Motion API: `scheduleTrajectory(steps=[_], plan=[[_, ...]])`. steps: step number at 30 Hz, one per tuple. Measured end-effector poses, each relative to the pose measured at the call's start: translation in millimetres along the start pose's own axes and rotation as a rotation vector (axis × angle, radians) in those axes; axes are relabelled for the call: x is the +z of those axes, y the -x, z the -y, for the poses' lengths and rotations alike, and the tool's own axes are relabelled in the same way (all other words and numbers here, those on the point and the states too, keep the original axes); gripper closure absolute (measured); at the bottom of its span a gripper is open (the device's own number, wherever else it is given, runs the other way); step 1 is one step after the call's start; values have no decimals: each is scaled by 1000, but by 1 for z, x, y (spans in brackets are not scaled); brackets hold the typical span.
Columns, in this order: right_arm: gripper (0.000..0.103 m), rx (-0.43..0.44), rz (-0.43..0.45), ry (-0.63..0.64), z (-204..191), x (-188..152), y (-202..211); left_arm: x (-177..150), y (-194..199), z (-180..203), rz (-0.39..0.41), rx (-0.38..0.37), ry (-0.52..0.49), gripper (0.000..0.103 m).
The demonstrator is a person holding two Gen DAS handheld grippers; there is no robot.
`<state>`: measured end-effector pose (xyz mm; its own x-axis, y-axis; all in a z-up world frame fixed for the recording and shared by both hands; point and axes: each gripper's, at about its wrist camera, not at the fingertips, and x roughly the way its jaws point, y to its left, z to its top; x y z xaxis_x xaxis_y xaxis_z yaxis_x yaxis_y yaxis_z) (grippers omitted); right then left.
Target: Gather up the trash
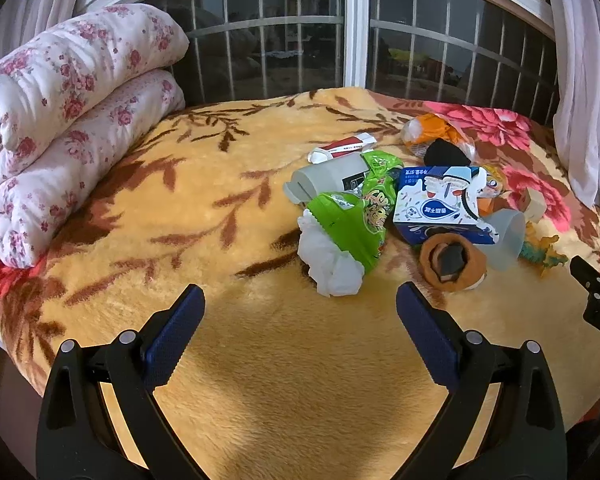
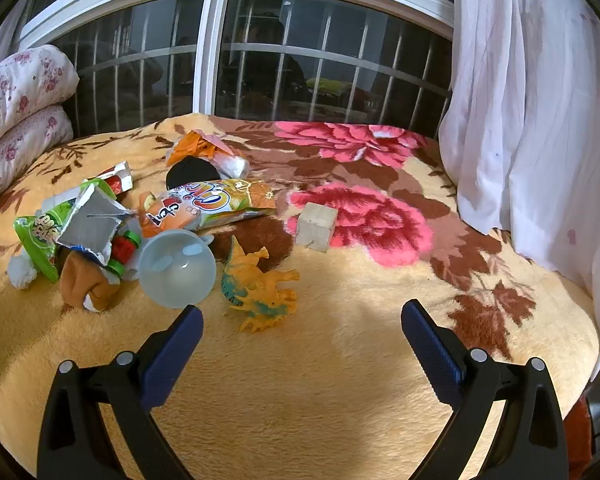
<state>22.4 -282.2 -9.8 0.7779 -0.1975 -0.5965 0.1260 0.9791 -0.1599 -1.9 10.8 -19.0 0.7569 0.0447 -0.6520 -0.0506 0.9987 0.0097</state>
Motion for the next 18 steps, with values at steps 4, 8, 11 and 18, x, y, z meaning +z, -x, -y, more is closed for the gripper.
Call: scheduleTrajectory(steps=[4,8,11,18], plan=[[5,1,-2,-4,1,0,0,-1,0,-1,3,7,4,9],[5,-1,-2,-3,0,0,0,0,-3,-1,-15,3,0,9],[5,-1,-2,-2,0,-1,0,-1,-4,0,-21,5,-3,9],[5,-2,0,0,0,-1,-1,0,-5,-1,-25,-2,7,9]])
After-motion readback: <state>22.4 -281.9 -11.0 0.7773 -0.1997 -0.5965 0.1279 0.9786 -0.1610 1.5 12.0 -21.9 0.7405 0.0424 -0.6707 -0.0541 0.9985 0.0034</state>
